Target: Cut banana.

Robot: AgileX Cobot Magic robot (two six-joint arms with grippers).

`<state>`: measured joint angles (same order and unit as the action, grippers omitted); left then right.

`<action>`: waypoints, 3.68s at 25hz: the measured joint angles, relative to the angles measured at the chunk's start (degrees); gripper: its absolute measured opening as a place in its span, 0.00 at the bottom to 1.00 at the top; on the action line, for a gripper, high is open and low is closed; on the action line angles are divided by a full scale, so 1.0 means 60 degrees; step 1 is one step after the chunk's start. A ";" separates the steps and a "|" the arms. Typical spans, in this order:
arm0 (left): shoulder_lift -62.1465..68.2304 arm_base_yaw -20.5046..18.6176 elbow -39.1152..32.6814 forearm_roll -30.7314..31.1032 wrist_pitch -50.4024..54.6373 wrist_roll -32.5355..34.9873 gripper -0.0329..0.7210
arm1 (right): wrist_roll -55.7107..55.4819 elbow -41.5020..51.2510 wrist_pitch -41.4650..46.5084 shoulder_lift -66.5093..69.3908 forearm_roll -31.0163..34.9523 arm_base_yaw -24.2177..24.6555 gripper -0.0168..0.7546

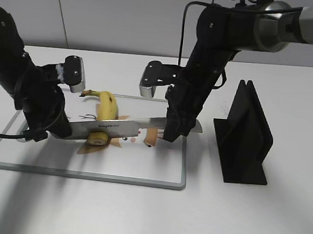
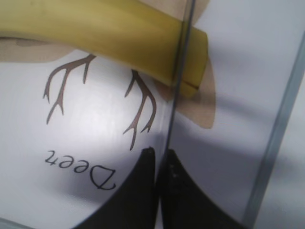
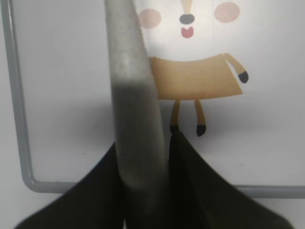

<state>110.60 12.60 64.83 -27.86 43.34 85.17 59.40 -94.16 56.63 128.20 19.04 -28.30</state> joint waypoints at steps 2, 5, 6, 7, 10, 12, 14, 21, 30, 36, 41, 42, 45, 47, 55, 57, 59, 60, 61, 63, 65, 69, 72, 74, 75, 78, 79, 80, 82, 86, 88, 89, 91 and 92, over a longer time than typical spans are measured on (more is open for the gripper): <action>0.0000 0.0011 -0.0172 -0.0057 -0.0294 0.0000 0.03 | 0.0045 0.0000 -0.0101 0.0049 -0.0034 -0.0009 0.29; 0.0000 0.0022 -0.0303 -0.0061 -0.0511 0.0008 0.03 | 0.0065 0.0000 -0.0204 0.0282 -0.0003 -0.0009 0.30; 0.0000 0.0022 -0.0303 -0.0050 -0.0527 0.0008 0.03 | 0.0074 0.0000 -0.0214 0.0359 0.0017 -0.0009 0.30; -0.0010 0.0022 -0.0303 -0.0050 -0.0522 0.0008 0.03 | 0.0068 0.0000 -0.0216 0.0428 0.0017 -0.0009 0.30; -0.0040 0.0022 -0.0303 -0.0042 -0.0530 0.0017 0.03 | 0.0094 -0.0012 -0.0272 0.0545 0.0017 0.0001 0.30; -0.0040 0.0022 -0.0303 -0.0051 -0.0530 0.0017 0.03 | 0.0104 -0.0020 -0.0308 0.0545 0.0017 0.0001 0.30; 0.0019 0.0022 -0.0303 -0.0051 -0.0530 0.0017 0.03 | 0.0113 -0.0020 -0.0333 0.0545 0.0017 0.0001 0.30; 0.0275 -0.0024 -0.0200 -0.0155 -0.0353 0.0043 0.03 | 0.0113 -0.0048 -0.0322 0.0545 0.0009 0.0001 0.30; 0.0151 -0.0024 -0.0203 -0.0173 -0.0261 0.0043 0.03 | 0.0104 -0.0071 -0.0300 0.0408 0.0009 0.0001 0.30; -0.0222 -0.0007 -0.0319 -0.0253 -0.0262 0.0001 0.03 | 0.0104 0.0014 -0.0300 0.0003 -0.0048 0.0001 0.30; -0.0919 -0.0007 -0.0339 -0.0184 0.0059 -0.0016 0.03 | 0.0104 0.0014 -0.0095 -0.0465 -0.0040 0.0001 0.30; -0.1035 -0.0007 -0.0359 -0.0164 0.0069 -0.0026 0.03 | 0.0104 0.0014 -0.0088 -0.0506 -0.0031 0.0001 0.30; -0.1379 -0.0007 -0.0359 -0.0040 0.0080 -0.0034 0.03 | 0.0104 0.0014 -0.0075 -0.0659 0.0010 0.0001 0.30; -0.1525 -0.0007 -0.0359 0.0005 0.0109 -0.0034 0.03 | 0.0104 0.0014 -0.0075 -0.0758 0.0021 0.0001 0.31; -0.1800 -0.0020 -0.0368 0.0053 0.0303 -0.0121 0.13 | 0.0236 0.0014 0.0109 -0.1074 -0.0128 0.0015 0.30; -0.1807 -0.0074 -0.0376 0.0131 0.0325 -0.0148 0.29 | 0.0246 0.0014 0.0159 -0.1083 -0.0287 0.0068 0.29; -0.1876 -0.0086 -0.0376 0.0143 0.0325 -0.0165 0.49 | 0.0248 0.0014 0.0181 -0.1083 -0.0434 0.0066 0.28; -0.1913 -0.0086 -0.0376 0.0154 0.0310 -0.0178 0.58 | 0.0248 0.0014 0.0181 -0.1090 -0.0473 0.0074 0.28; -0.1984 -0.0086 -0.0387 0.0162 0.0272 -0.0178 0.64 | 0.0248 0.0014 0.0181 -0.1112 -0.0502 0.0077 0.27; -0.2177 -0.0086 -0.0390 0.0173 0.0196 -0.0185 0.73 | 0.0202 0.0014 0.0184 -0.1169 -0.0526 0.0085 0.24; -0.2434 -0.0086 -0.0421 0.0173 0.0197 -0.0185 0.76 | 0.0110 0.0014 0.0081 -0.1257 -0.0564 0.0116 0.24; -0.3145 -0.0215 -0.0441 0.0173 -0.0038 -0.0302 0.77 | 0.0069 0.0014 0.0072 -0.1554 -0.0584 0.0148 0.24; -0.3725 -0.0409 -0.0441 0.0173 -0.0289 -0.0674 0.77 | 0.0057 0.0014 0.0095 -0.1895 -0.0572 0.0160 0.24; -0.4079 -0.0571 -0.0441 0.0173 -0.0399 -0.1093 0.77 | 0.0057 0.0014 0.0167 -0.2138 -0.0478 0.0160 0.24; -0.4268 -0.0656 -0.0441 0.0173 -0.0407 -0.1390 0.77 | 0.0057 0.0014 0.0203 -0.2283 -0.0389 0.0160 0.24; -0.4734 -0.0915 -0.0441 0.0215 -0.0407 -0.2563 0.77 | -0.0018 0.0014 0.0368 -0.2732 -0.0051 0.0160 0.24; -0.4886 -0.1010 -0.0441 0.0263 -0.0407 -0.3080 0.77 | -0.0187 0.0014 0.0389 -0.2900 0.0006 0.0160 0.24; -0.5042 -0.1089 -0.0441 0.0375 -0.0397 -0.3650 0.77 | -0.0397 0.0014 0.0392 -0.3035 0.0017 0.0160 0.24; -0.5332 -0.1272 -0.0441 0.0739 -0.0342 -0.4743 0.77 | -0.1111 0.0014 0.0434 -0.3326 0.0005 0.0160 0.24; -0.5911 -0.1463 -0.0459 0.2158 -0.0088 -0.7082 0.77 | -0.2389 0.0014 0.0683 -0.3721 -0.0065 0.0160 0.24; -0.6206 -0.1463 -0.0459 0.2959 0.0162 -0.8305 0.77 | -0.3059 0.0014 0.0871 -0.3853 -0.0074 0.0160 0.24; -0.6327 -0.1463 -0.0459 0.3354 0.0325 -0.8870 0.77 | -0.3374 0.0014 0.0957 -0.3920 -0.0074 0.0160 0.24; -0.6597 -0.1463 -0.0459 0.3930 0.0856 -0.9792 0.77 | -0.3905 0.0014 0.1175 -0.4040 -0.0094 0.0160 0.24; -0.6712 -0.1463 -0.0459 0.4181 0.1127 -1.0129 0.77 | -0.4213 0.0021 0.1247 -0.4121 -0.0101 0.0160 0.24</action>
<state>70.33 3.83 62.08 -2.78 50.10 24.40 34.13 -94.04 64.11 103.48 18.43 -27.35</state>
